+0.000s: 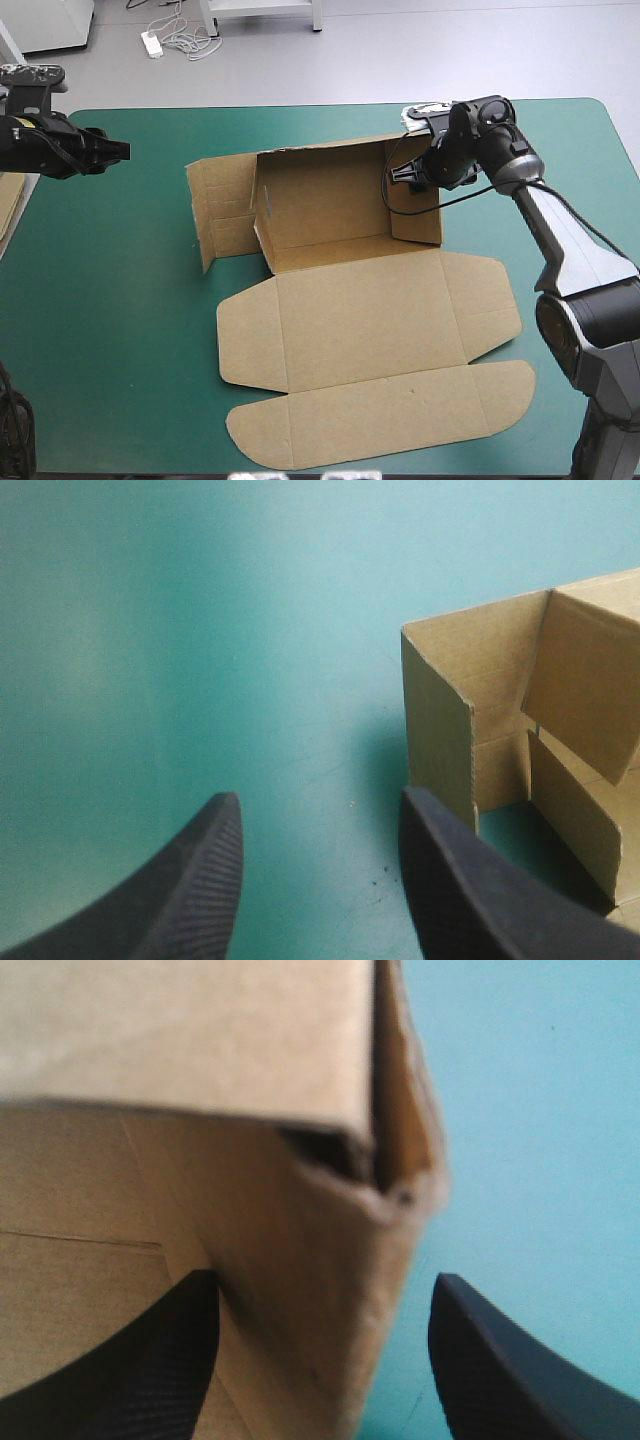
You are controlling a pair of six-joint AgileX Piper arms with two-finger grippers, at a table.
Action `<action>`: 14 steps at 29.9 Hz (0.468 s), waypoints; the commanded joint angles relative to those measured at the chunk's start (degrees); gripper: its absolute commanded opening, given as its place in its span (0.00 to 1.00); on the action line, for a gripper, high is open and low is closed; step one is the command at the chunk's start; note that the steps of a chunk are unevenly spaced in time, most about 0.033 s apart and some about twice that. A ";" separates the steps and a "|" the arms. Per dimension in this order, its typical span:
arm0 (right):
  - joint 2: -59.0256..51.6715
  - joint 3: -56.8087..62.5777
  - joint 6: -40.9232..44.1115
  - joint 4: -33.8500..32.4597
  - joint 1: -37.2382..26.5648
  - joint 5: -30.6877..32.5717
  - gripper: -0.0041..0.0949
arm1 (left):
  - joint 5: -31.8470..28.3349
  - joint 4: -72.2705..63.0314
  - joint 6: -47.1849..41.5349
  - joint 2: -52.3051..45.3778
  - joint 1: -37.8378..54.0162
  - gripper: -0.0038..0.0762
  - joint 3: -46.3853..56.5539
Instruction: Fold the box
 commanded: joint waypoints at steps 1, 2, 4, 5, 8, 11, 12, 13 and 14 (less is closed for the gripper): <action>-4.51 -0.80 -1.23 0.35 0.30 -1.51 0.63 | -4.07 -1.68 0.18 -1.82 0.00 0.49 -1.58; -5.19 -0.30 -1.23 -0.20 0.54 -2.04 0.63 | -4.05 -1.68 0.57 -1.82 0.00 0.49 -1.58; -6.93 1.44 -1.23 -0.71 1.33 -4.16 0.63 | -4.05 -1.55 0.82 -1.82 0.00 0.49 -1.58; -8.05 2.73 -1.23 -0.71 1.66 -5.55 0.63 | -4.10 -1.55 0.82 -1.82 0.00 0.49 -1.58; -11.19 7.17 -0.45 -1.02 2.06 -8.97 0.63 | -4.83 -1.44 0.82 -1.72 0.00 0.49 -1.58; -14.51 12.72 0.72 -2.56 2.06 -12.59 0.63 | -5.50 -1.44 0.82 -1.60 0.00 0.49 -1.58; -15.58 14.85 1.02 -2.81 2.06 -13.92 0.63 | -5.66 -1.44 0.96 -1.51 0.00 0.49 -1.58; -16.38 16.99 1.06 -2.70 2.06 -14.88 0.63 | -5.66 -1.44 1.00 -1.25 0.00 0.49 -1.58; -17.39 19.17 1.16 -2.58 2.06 -16.34 0.63 | -5.79 -1.44 1.00 -1.10 0.00 0.49 -1.58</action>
